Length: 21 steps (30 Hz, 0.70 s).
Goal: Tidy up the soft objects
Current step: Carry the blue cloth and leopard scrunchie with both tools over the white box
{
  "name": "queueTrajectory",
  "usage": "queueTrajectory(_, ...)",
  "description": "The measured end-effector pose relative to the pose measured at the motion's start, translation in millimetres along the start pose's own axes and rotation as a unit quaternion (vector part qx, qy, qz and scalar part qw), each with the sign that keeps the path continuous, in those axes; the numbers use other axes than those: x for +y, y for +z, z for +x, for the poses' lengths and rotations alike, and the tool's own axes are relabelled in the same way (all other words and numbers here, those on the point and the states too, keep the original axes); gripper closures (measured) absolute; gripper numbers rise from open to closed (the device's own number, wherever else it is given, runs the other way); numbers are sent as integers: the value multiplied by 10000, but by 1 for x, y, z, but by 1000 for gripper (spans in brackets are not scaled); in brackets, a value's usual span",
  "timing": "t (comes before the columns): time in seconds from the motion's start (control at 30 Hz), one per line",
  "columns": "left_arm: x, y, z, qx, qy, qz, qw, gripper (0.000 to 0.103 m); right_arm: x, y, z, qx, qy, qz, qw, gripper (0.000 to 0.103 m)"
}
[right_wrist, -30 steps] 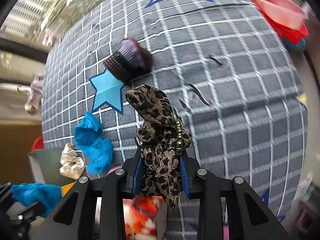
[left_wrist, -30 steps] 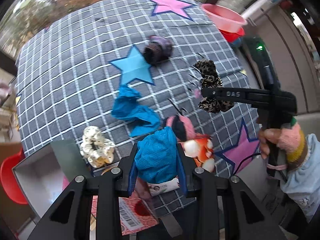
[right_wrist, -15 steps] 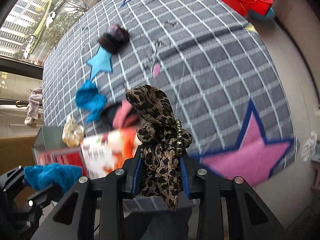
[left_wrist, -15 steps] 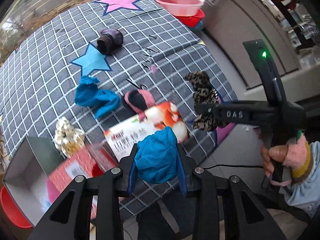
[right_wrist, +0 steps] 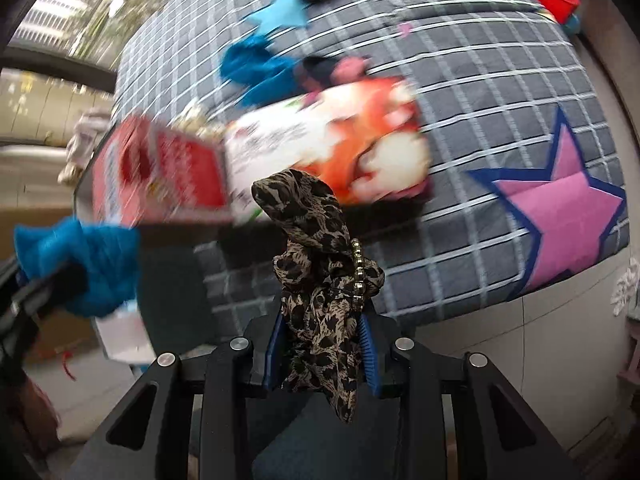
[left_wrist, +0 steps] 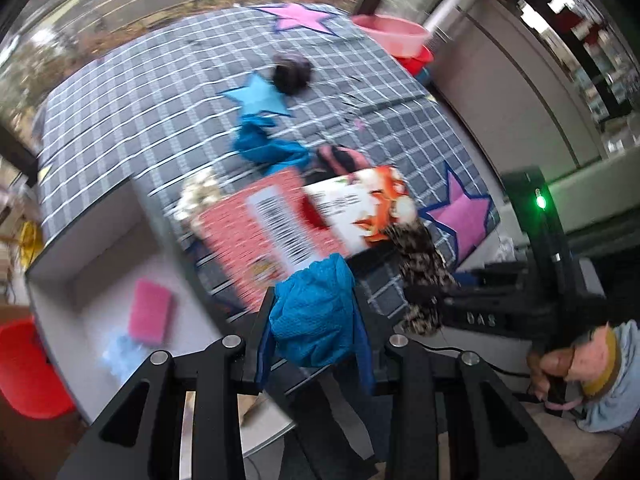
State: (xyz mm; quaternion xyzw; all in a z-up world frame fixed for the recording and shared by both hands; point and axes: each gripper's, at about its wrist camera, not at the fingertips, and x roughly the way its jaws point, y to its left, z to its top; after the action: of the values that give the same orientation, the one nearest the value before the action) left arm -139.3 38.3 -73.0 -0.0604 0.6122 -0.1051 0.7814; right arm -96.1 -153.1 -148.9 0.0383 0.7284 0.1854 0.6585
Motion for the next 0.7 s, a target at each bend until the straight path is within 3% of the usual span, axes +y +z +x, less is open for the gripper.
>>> queueTrajectory(0.27,59,-39,-20,-188,440,-859,9952,66,56,-17,10,233,61,-861,9960,69)
queueTrajectory(0.7,134,-97,-23,-38,825,-2134,9735,66,153,-20,13,275,262,-2186,9751,69)
